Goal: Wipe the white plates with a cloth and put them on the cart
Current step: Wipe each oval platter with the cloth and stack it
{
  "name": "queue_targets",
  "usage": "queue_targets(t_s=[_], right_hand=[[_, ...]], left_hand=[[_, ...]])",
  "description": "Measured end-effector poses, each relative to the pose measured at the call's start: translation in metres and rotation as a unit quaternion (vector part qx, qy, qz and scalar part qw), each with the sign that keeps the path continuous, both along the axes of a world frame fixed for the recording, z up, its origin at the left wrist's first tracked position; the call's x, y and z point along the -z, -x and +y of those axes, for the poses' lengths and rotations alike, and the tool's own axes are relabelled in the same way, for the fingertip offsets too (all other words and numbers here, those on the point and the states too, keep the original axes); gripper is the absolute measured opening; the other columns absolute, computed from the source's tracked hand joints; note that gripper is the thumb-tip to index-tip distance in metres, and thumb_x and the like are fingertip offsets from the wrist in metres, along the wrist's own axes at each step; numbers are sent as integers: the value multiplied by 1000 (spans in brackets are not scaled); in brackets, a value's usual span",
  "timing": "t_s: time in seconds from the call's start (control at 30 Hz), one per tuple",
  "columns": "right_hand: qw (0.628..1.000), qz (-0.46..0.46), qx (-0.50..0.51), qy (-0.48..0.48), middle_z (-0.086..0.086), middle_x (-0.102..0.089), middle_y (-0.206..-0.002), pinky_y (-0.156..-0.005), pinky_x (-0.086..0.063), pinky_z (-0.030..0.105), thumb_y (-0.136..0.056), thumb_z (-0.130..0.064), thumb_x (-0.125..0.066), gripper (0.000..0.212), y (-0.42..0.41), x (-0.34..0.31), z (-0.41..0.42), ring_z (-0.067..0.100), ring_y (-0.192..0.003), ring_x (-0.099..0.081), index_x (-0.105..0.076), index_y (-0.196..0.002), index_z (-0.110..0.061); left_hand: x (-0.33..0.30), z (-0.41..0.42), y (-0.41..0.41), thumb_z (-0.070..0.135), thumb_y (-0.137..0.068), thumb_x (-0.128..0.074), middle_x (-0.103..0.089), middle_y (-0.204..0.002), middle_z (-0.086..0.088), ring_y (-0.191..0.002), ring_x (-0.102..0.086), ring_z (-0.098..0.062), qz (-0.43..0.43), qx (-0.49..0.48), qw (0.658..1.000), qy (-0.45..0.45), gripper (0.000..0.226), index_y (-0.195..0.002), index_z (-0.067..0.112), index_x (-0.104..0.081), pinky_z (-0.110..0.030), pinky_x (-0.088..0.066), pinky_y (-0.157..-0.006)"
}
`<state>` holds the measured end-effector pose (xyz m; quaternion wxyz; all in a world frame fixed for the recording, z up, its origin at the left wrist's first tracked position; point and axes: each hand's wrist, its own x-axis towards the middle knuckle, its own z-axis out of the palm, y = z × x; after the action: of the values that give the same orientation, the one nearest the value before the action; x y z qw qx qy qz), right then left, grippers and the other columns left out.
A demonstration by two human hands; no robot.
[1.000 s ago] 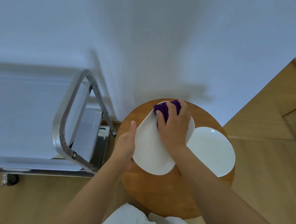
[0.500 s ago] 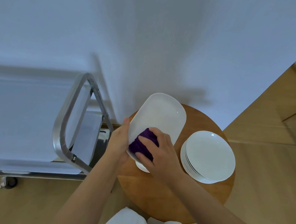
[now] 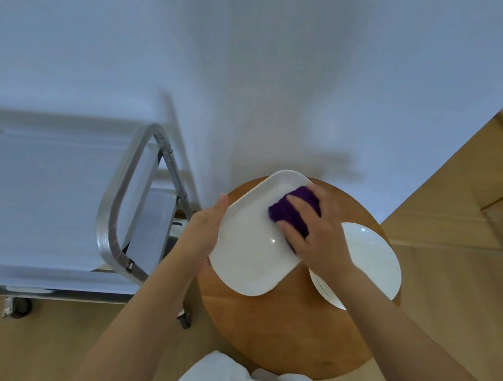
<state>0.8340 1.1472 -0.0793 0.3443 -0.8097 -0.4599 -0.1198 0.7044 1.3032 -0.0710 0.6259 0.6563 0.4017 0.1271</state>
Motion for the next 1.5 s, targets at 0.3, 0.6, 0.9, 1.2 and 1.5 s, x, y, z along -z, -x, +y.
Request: queue_targets(t_s=[0.3,0.6,0.9,1.2,1.5], right_hand=[[977,160,135,-26,10,-39,-135,-96,-28,27,-91,-34,-55,35,26,-19,55,26,-118,-37,-55,-120,-15],[990,133,-37,-14,10,-45,-131,-89,-44,29,-80,-44,-61,50,77,-8,50,24,-114,-42,-57,-120,-15],[987,-72,-139,23,12,-46,-129,-75,-50,28,-48,-40,-90,88,45,0,24,30,-105,-58,-46,-121,-17],[896,402,-43,-185,-8,-64,-99,-64,-49,13,-51,-40,-79,54,41,-41,22,15,-91,-62,-57,-100,-33],[592,718,-100,-352,7,-69,-106,-77,-55,45,-61,-20,-77,53,6,-55,24,28,-98,-66,-62,-111,-22]], left_hand=[[-5,-9,-9,62,-94,-32,-71,-73,-1,-64,-69,-15,-26,-64,992,107,55,-89,16,-64,-24,-50,-50],[-20,6,-7,53,-94,-46,-74,-74,-3,-80,-71,-25,-36,-89,987,128,44,-89,14,-66,-37,-59,-66],[-43,21,-13,42,-95,-53,-72,-89,-9,-85,-68,-28,-4,-41,987,156,33,-93,11,-63,-45,-55,-84],[-56,39,-10,71,-86,-38,-73,-100,-7,-87,-70,-22,-67,23,972,223,69,-114,13,-62,-36,-57,-70],[-8,14,6,41,-61,-81,-65,-123,-12,-108,-65,-30,-208,-65,910,354,92,-138,7,-44,-39,-58,-71]])
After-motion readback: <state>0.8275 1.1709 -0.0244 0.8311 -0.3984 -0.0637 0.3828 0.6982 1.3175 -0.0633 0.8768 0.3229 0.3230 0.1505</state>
